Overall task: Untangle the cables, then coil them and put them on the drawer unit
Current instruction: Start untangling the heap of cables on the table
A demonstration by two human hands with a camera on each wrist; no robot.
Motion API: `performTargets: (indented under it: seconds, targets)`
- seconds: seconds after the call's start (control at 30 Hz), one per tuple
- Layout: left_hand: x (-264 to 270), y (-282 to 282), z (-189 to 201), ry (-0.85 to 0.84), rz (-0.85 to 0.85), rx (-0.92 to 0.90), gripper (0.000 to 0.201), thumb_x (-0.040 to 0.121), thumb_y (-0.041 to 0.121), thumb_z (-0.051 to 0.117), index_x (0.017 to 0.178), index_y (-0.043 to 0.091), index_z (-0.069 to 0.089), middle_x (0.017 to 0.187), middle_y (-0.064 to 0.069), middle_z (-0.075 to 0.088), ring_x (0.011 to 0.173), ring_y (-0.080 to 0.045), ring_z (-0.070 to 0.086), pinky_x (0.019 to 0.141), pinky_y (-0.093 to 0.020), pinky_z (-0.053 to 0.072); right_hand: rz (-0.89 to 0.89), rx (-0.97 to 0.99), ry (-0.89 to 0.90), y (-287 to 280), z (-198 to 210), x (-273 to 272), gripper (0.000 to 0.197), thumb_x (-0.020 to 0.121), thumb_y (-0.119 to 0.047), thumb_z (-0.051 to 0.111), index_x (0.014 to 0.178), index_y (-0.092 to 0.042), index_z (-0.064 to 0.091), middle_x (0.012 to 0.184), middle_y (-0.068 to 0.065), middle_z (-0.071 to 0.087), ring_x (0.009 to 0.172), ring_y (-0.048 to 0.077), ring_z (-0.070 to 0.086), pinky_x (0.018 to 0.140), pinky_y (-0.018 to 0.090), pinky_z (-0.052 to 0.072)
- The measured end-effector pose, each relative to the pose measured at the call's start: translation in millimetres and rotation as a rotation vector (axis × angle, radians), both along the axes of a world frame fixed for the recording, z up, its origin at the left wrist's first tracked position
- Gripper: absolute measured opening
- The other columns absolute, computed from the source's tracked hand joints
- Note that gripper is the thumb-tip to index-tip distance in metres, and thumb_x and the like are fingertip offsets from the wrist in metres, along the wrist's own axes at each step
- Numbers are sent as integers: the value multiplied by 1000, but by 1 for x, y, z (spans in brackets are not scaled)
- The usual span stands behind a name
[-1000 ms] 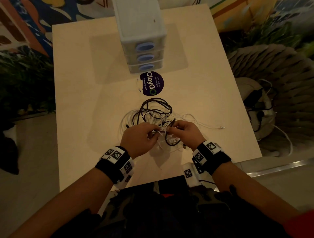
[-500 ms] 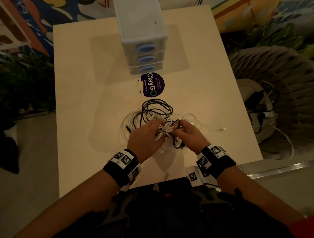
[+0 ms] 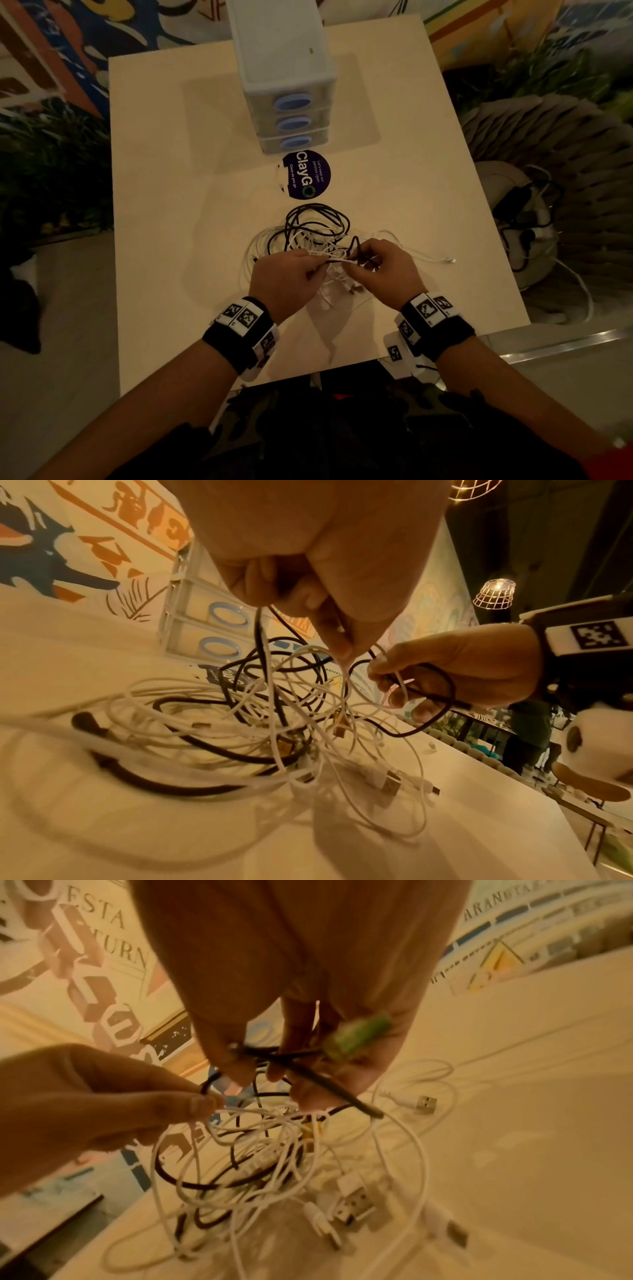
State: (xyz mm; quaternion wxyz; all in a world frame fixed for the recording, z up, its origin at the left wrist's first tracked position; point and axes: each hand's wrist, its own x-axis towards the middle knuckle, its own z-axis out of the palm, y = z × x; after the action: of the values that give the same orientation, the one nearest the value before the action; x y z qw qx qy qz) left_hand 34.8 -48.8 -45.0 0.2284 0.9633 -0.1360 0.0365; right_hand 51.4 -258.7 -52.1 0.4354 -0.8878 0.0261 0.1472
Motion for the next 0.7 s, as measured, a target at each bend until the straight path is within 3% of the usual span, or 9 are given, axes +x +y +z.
performTargets:
  seconds: [0.1, 0.2, 0.27, 0.33, 0.4, 0.47, 0.53, 0.6, 0.7]
  targets:
    - [-4, 2, 0, 11, 64, -77, 14, 91, 39, 72, 100, 33, 81, 71, 9, 69, 60, -10, 63, 48, -25, 47, -4, -99, -50, -9, -7, 3, 14, 91, -46, 68, 97, -34, 74, 91, -9, 70, 80, 7, 64, 72, 27, 50]
    - [-4, 4, 2, 99, 207, -191, 7, 91, 32, 70, 96, 30, 74, 76, 15, 67, 64, -4, 59, 55, -21, 48, -84, -19, 50, -16, -5, 4, 23, 97, -48, 60, 98, -34, 77, 88, -8, 75, 82, 8, 70, 78, 30, 53]
    - [-2, 9, 0, 182, 298, -250, 1, 94, 31, 64, 93, 31, 63, 73, 17, 61, 58, -3, 54, 53, -17, 39, -110, 1, 99, -21, 0, 8, 28, 100, -44, 57, 94, -28, 78, 81, -6, 76, 77, 7, 69, 76, 30, 52]
    - [-2, 13, -3, 248, 310, -289, 7, 97, 31, 58, 91, 29, 55, 68, 11, 59, 55, -6, 55, 50, -28, 40, -113, -28, 127, -24, 1, 11, 35, 100, -42, 56, 89, -18, 78, 79, 0, 75, 79, 18, 68, 76, 36, 53]
    - [-2, 14, -1, 303, 275, -284, 10, 99, 30, 54, 89, 27, 53, 63, 6, 56, 52, -10, 52, 49, -33, 38, -85, -99, 129, -24, -1, 12, 32, 99, -40, 57, 95, -16, 77, 89, 4, 76, 86, 25, 69, 78, 37, 53]
    - [-3, 13, 3, 327, 214, -280, 8, 99, 29, 54, 91, 27, 55, 64, 7, 57, 52, -9, 50, 50, -31, 35, -37, -137, 113, -24, -3, 10, 28, 93, -36, 65, 117, -24, 71, 109, 2, 74, 97, 21, 68, 82, 31, 51]
    - [-4, 12, 6, 299, 142, -278, 7, 99, 28, 54, 95, 30, 59, 71, 11, 59, 57, -4, 51, 52, -23, 34, 45, -91, 106, -23, -1, 8, 62, 81, -33, 77, 138, -31, 54, 125, 1, 63, 106, 16, 62, 85, 25, 46]
    - [-7, 11, 8, 252, 73, -274, 12, 99, 25, 57, 102, 31, 66, 84, 16, 65, 68, 1, 55, 59, -15, 38, 149, -117, -8, -22, 4, 4, 94, 71, -39, 84, 151, -37, 35, 138, 1, 50, 120, 16, 52, 95, 29, 42]
    - [-10, 11, 7, 178, -28, -257, 21, 96, 25, 59, 114, 26, 71, 104, 11, 72, 86, -4, 62, 69, -12, 44, 303, -184, -275, -14, 19, -3, 92, 71, -53, 79, 151, -38, 37, 146, -2, 45, 135, 17, 43, 110, 38, 35]
